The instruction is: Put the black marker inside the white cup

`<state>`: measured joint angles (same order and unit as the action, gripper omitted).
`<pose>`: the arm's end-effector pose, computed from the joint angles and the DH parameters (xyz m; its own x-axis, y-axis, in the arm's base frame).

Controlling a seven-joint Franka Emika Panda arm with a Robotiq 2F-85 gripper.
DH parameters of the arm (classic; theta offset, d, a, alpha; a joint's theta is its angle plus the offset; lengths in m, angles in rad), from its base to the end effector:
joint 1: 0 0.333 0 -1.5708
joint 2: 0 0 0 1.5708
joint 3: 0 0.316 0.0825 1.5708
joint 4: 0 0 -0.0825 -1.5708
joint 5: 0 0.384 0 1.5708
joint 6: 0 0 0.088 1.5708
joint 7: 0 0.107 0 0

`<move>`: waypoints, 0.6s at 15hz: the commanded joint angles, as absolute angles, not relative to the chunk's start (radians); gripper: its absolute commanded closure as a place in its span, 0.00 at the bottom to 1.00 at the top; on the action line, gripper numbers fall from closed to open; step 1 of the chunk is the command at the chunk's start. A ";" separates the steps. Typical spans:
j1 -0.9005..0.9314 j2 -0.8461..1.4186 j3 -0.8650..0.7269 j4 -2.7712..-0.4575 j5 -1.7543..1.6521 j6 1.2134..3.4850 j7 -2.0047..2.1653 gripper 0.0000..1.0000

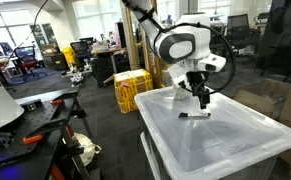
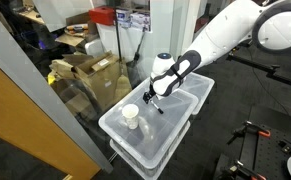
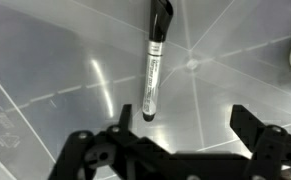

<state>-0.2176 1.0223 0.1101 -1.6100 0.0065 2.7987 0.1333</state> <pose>0.6728 -0.0814 0.0445 0.9392 -0.3075 0.1526 -0.2916 -0.9492 -0.1183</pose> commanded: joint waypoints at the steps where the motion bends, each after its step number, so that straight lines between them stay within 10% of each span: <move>1: -0.175 1.057 0.076 -1.556 0.053 2.747 0.098 0.00; 9: -0.145 1.092 0.052 -1.533 0.062 2.737 0.106 0.00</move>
